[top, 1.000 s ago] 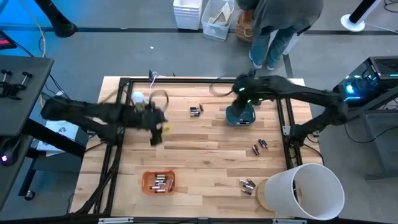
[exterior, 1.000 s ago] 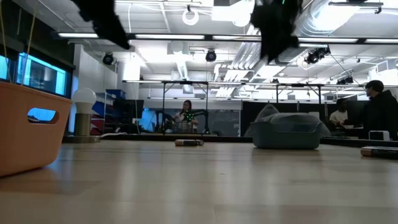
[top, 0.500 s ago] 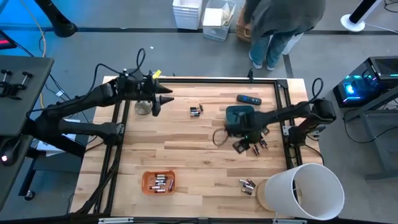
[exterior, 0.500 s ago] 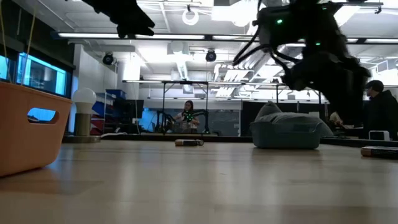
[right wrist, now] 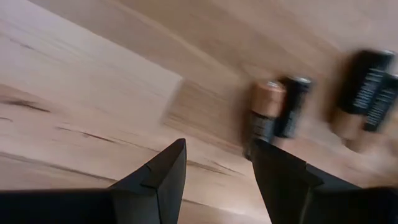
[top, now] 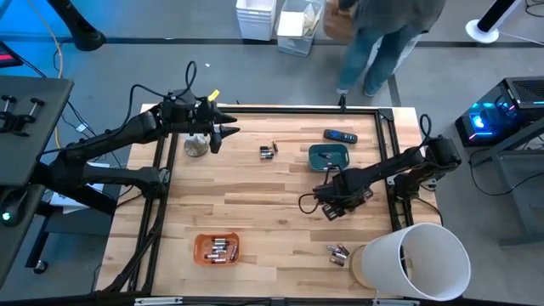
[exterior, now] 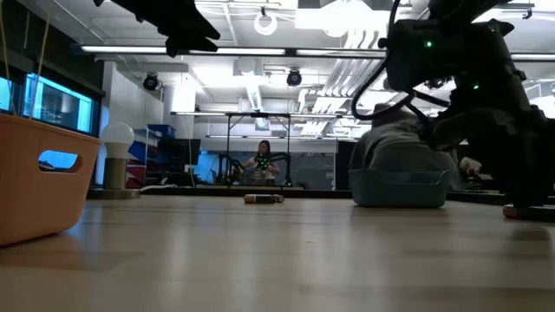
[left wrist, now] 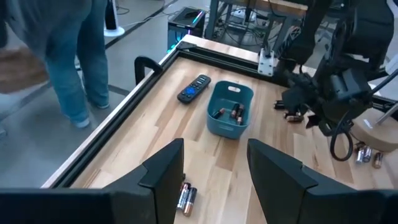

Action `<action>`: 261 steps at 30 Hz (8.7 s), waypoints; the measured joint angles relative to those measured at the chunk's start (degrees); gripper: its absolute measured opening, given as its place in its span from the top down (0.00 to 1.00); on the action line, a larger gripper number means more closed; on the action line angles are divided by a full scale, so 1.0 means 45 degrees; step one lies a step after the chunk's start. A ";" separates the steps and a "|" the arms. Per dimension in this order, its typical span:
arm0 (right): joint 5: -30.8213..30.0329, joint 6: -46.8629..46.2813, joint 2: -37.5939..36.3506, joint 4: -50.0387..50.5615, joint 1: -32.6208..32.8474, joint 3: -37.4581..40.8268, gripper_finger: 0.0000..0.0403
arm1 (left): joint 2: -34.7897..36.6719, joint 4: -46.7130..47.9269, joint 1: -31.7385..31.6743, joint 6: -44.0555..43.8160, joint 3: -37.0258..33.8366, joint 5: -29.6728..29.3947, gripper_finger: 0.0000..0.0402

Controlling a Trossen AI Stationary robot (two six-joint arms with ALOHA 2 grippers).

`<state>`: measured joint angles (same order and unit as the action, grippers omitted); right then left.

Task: Sort batteries
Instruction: Put the black battery into the blue bin

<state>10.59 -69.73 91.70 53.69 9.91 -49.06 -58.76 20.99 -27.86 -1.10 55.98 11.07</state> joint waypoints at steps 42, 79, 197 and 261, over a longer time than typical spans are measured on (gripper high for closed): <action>-0.0857 0.0247 -0.0053 0.0180 -0.0277 0.1204 0.56 | -0.0137 0.0029 0.0029 -0.1124 0.0001 -0.0293 0.58; -0.1377 0.0014 -0.0561 -0.0073 -0.0121 0.1355 0.56 | -0.0228 0.0058 0.0028 -0.1035 0.0001 -0.0665 0.58; -0.4991 0.6396 -0.1093 -0.1070 -0.4899 -0.2009 0.82 | 0.0146 0.1318 0.0005 -0.0422 0.0295 -0.0529 0.58; -0.5244 1.0272 0.7748 0.2364 -0.6445 -1.3479 0.92 | 0.1331 -0.5036 -0.3950 -0.4293 -0.4366 0.6003 0.58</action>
<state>-13.01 -23.50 126.57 64.33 -19.09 -109.71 -52.77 -1.67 -45.63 -20.42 36.34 38.09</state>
